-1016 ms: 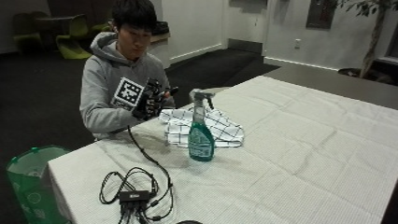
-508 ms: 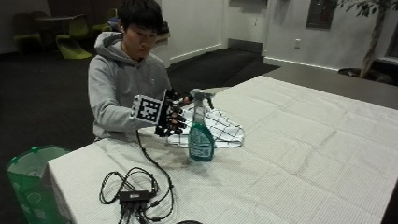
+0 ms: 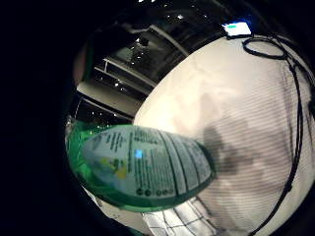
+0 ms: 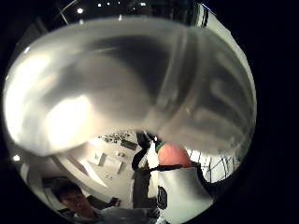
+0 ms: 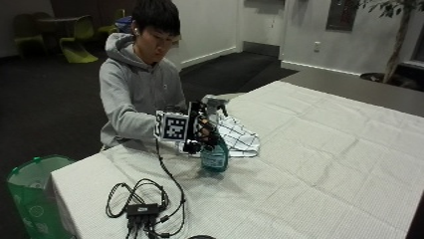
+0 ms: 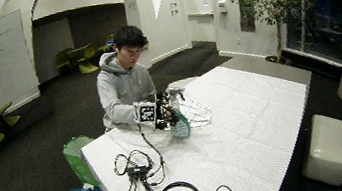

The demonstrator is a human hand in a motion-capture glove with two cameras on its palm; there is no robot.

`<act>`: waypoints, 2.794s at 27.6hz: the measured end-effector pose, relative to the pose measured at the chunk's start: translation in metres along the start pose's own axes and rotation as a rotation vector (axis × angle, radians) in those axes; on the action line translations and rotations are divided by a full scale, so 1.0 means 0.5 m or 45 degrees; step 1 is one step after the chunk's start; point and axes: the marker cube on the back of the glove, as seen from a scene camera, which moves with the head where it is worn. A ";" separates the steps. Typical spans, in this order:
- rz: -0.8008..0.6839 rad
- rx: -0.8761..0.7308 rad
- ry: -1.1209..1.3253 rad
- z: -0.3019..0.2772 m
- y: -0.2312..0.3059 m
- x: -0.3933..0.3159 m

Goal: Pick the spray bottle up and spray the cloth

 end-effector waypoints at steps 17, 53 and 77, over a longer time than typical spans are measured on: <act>0.104 -0.011 -0.127 0.030 -0.053 -0.017; -0.418 -1.567 1.540 0.168 0.120 -0.147; -0.504 -1.536 1.311 0.191 0.164 -0.230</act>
